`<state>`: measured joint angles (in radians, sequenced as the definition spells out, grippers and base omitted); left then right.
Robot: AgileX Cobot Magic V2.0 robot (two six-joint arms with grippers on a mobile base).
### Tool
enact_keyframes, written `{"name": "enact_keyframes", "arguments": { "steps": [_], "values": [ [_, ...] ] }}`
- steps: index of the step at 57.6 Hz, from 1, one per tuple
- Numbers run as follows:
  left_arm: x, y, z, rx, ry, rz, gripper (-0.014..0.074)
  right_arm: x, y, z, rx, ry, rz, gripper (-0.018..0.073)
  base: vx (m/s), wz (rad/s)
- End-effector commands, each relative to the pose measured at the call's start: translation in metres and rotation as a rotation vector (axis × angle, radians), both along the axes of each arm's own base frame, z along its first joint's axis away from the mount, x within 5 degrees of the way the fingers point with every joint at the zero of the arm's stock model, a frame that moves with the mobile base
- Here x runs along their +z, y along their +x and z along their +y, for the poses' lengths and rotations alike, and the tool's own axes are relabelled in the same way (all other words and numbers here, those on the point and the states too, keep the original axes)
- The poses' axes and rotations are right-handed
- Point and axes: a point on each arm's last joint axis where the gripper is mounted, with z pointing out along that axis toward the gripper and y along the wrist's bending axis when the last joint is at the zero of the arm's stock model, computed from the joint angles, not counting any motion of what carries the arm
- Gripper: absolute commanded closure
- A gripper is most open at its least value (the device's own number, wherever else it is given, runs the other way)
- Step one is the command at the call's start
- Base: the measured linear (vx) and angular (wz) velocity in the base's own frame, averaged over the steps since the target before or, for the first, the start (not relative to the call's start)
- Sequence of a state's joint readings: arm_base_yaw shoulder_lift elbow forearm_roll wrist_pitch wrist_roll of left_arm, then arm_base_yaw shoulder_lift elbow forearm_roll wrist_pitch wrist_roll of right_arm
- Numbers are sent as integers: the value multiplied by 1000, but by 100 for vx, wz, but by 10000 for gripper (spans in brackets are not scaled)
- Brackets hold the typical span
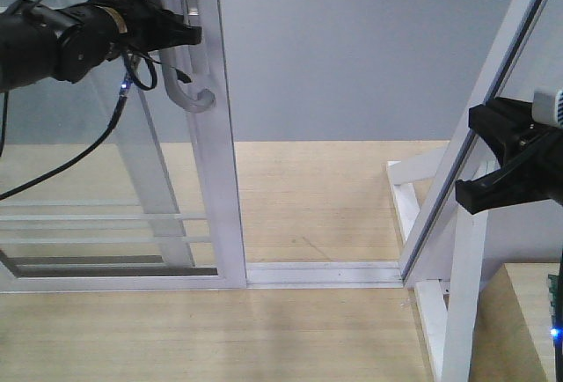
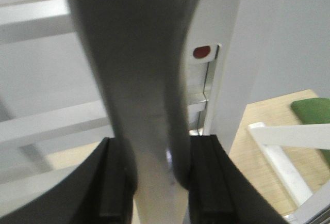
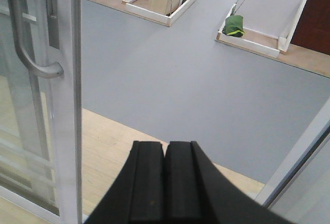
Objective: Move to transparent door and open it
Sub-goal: 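Pull the handle with the left gripper, sliding the door further open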
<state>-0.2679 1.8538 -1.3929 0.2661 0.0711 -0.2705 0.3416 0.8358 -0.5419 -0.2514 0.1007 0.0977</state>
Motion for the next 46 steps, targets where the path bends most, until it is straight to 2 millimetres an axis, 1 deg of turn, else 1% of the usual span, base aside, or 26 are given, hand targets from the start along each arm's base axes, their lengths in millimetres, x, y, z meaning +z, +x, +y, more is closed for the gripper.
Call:
{"name": "enact_keyframes", "arguments": {
  "steps": [1, 13, 21, 29, 36, 46],
  "values": [
    [68, -14, 9, -9, -63, -227, 596, 19, 1, 1, 16, 30, -112, 565, 0, 0],
    [75, -17, 25, 32, -37, -210, 596, 19, 1, 1, 16, 30, -112, 565, 0, 0],
    [77, -20, 27, 24, 25, -208, 596, 19, 1, 1, 16, 30, -112, 565, 0, 0],
    [77, -24, 30, 32, 30, -198, 596, 19, 1, 1, 16, 30, -112, 565, 0, 0],
    [74, -27, 43, 63, 33, -181, 596, 19, 0, 1, 16, 30, -111, 565, 0, 0],
    [77, -36, 64, 112, 37, -181, 596, 19, 0, 1, 16, 30, -111, 565, 0, 0]
  ]
}}
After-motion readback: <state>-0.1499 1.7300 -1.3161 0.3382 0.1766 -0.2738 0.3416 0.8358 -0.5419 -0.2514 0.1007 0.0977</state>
